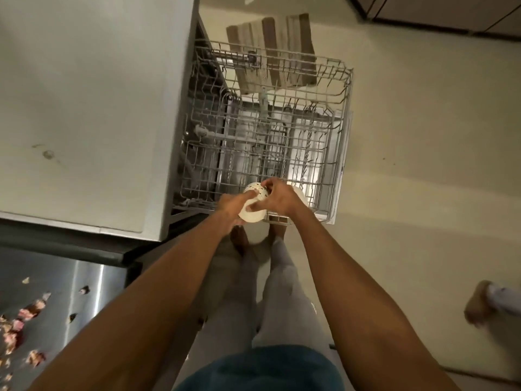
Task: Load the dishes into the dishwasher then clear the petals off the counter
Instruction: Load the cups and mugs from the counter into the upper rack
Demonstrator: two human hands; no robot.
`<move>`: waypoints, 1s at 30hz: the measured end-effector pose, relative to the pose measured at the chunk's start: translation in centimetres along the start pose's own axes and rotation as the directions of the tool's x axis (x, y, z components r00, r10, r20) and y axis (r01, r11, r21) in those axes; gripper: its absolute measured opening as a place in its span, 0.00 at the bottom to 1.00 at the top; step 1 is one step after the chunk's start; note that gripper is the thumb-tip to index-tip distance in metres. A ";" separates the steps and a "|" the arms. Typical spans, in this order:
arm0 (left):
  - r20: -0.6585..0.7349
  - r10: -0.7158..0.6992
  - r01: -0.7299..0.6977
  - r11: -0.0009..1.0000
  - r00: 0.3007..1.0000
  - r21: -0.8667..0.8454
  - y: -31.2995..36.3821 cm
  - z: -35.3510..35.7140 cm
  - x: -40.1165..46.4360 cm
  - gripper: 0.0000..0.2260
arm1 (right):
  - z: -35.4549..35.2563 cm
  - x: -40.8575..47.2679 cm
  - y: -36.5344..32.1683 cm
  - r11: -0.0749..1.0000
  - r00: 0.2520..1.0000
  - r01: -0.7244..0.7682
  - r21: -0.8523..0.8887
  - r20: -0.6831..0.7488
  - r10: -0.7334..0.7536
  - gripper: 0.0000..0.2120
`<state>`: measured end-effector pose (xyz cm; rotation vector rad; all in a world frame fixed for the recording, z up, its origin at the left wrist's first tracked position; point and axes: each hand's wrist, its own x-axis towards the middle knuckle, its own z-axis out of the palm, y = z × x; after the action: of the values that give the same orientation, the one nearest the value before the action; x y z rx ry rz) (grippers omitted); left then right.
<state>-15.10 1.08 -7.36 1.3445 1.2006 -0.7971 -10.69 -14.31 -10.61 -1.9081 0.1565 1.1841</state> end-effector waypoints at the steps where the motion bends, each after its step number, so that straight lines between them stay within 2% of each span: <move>1: -0.017 -0.008 0.008 1.000 1.000 -0.009 -0.1 0.1 0.8 0.20 | -0.2 1.0 0.2 1.000 1.000 -0.006 -0.022 0.015 0.007 0.41; 7: -0.105 -0.063 0.058 0.997 0.992 -0.057 -1.0 1.2 4.4 0.20 | -1.2 5.4 0.3 0.981 0.989 0.033 -0.192 0.147 -0.004 0.34; 11: -0.128 -0.056 0.068 0.994 0.990 0.089 -1.3 1.2 6.7 0.28 | -1.7 7.5 0.9 0.965 0.982 0.040 -0.259 0.189 0.010 0.38; 17: -0.101 -0.007 0.036 0.957 0.995 0.287 -0.2 1.7 9.0 0.35 | -2.5 9.6 1.4 0.946 0.974 0.060 -0.319 0.225 0.014 0.38; 22: -0.109 0.002 0.036 0.939 0.994 0.341 -0.4 1.9 10.0 0.33 | -2.5 10.5 1.9 0.943 0.972 0.083 -0.323 0.234 -0.005 0.40; 26: -0.048 0.012 0.005 0.939 0.999 0.344 -0.6 1.8 10.2 0.28 | -2.2 10.8 2.5 0.948 0.974 0.074 -0.308 0.225 -0.003 0.44; 30: 0.001 -0.008 0.007 0.924 1.000 0.383 -0.4 1.5 10.1 0.27 | -2.3 10.8 2.5 0.955 0.967 0.088 -0.285 0.254 -0.013 0.41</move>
<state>-12.60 1.66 -17.21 1.6544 1.0818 -1.0789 -4.60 -14.16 -20.14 -1.9785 -0.2165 1.4657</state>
